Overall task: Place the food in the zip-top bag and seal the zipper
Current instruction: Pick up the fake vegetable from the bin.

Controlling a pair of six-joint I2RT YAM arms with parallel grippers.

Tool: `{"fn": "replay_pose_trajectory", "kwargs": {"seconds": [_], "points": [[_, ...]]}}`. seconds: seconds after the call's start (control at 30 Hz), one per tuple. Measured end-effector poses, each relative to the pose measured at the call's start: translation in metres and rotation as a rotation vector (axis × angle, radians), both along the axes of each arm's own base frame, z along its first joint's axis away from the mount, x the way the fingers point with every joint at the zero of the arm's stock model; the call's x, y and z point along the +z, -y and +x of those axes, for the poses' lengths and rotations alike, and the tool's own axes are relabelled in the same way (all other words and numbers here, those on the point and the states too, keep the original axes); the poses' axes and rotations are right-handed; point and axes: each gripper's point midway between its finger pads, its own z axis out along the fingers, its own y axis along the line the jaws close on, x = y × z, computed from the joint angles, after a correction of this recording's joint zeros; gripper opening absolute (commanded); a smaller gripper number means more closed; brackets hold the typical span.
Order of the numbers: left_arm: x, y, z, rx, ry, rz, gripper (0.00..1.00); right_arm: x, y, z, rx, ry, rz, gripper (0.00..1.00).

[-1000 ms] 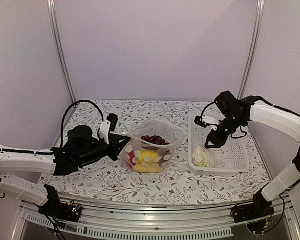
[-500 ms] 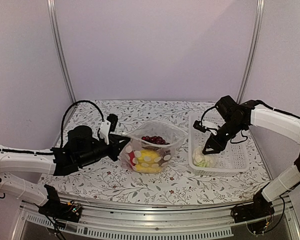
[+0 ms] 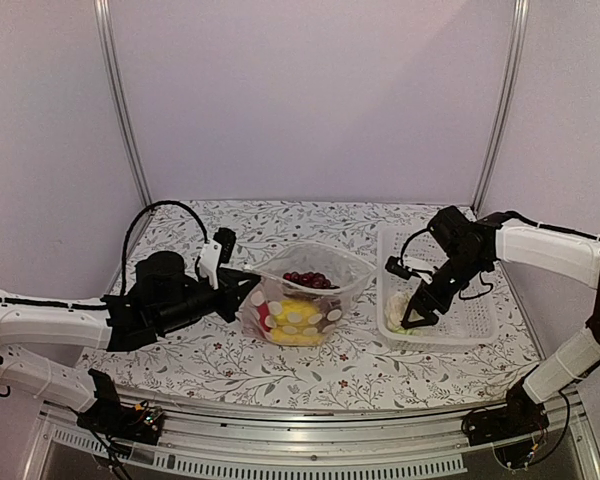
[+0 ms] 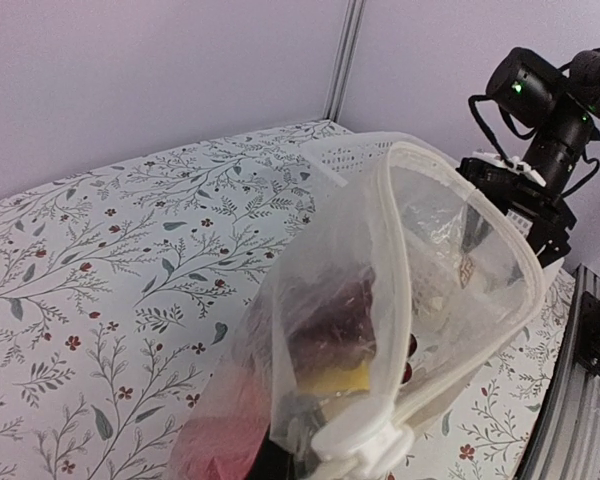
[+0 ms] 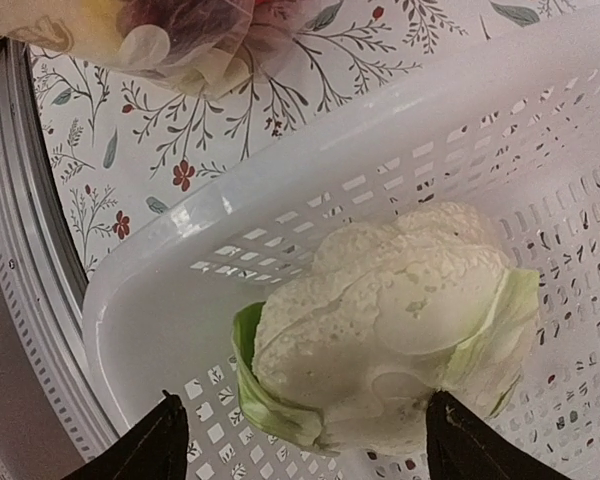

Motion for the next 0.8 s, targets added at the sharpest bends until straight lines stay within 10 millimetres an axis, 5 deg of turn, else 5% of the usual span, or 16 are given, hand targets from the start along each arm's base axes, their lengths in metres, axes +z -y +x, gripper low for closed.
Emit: {"fn": "replay_pose_trajectory", "kwargs": {"seconds": [0.4, 0.8], "points": [[0.000, 0.000, 0.000, -0.001, 0.000, 0.004, 0.00, -0.008, -0.006, 0.005, -0.004, -0.009, 0.015, 0.96], [0.004, -0.003, -0.002, 0.003, 0.007, -0.011, 0.00, -0.016, -0.006, 0.026, -0.022, 0.060, -0.015, 0.96]]}}
